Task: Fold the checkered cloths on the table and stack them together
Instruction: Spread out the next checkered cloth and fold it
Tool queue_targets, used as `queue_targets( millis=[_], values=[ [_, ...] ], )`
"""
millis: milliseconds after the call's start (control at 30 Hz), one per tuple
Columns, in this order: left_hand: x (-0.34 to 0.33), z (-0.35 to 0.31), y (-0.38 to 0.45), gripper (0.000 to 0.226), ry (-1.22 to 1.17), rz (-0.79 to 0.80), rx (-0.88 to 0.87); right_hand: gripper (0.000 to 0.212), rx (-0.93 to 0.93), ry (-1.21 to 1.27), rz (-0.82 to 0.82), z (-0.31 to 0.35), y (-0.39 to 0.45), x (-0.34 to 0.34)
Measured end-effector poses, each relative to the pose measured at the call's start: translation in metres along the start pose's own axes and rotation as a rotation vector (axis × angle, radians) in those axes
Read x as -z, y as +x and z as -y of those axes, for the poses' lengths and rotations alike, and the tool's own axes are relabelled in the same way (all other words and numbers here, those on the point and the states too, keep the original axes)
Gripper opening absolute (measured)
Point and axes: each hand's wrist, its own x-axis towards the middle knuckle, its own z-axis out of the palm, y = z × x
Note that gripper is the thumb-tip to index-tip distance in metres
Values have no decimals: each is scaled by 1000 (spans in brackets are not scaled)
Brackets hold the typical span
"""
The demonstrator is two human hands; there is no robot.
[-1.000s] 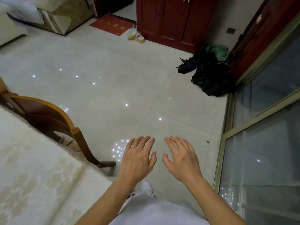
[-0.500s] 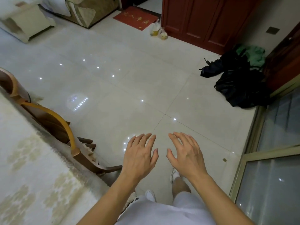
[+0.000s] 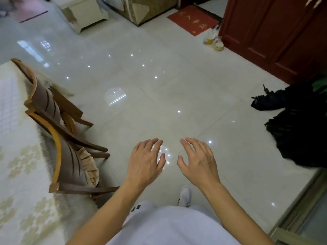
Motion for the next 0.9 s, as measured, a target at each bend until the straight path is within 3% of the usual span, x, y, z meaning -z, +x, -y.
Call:
queue_targets(
  millis=[500,900],
  values=[
    [9,23,43,46,53,-54,321,48,275,111,132,3,117,-28],
    [-5,139,102,42,-38,-103,583,46,441,98,237,77,241,-102]
  ],
)
